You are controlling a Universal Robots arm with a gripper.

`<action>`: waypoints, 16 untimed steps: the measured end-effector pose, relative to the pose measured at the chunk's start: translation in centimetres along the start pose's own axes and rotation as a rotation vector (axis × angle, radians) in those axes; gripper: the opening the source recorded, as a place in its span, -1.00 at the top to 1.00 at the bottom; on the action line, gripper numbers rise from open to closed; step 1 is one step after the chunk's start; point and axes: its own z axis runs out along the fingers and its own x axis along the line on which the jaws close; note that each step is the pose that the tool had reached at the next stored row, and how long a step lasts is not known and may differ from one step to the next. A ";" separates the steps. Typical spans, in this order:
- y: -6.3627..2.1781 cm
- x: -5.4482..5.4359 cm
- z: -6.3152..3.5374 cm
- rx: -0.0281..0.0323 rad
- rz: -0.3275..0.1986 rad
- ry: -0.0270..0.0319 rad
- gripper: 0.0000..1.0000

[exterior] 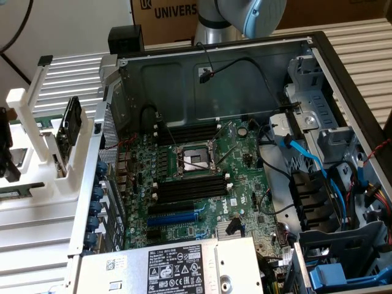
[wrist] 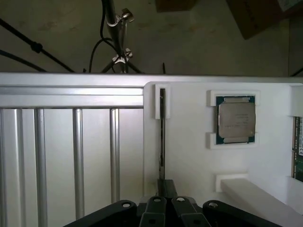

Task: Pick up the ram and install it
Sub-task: 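Pick up the ram and move it above insertion slot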

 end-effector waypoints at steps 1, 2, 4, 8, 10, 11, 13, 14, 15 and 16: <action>0.00 0.0 0.00 0.0000 0.000 0.0000 0.80; 0.00 0.0 0.00 0.0000 0.000 0.0000 0.80; 0.00 0.0 0.00 0.0000 0.000 0.0000 0.80; 0.00 0.0 0.00 0.0000 0.000 0.0000 0.67; 0.00 0.0 0.00 0.0000 0.000 0.0000 0.51; 0.00 0.0 0.00 0.0000 0.000 0.0000 0.51; 0.00 0.0 0.02 -0.0001 0.000 0.0000 0.51; 0.00 0.0 0.14 0.0004 0.000 -0.0002 0.51; 0.01 0.0 0.27 0.0002 0.000 -0.0001 0.51; 0.02 0.0 0.44 0.0001 0.000 0.0000 0.51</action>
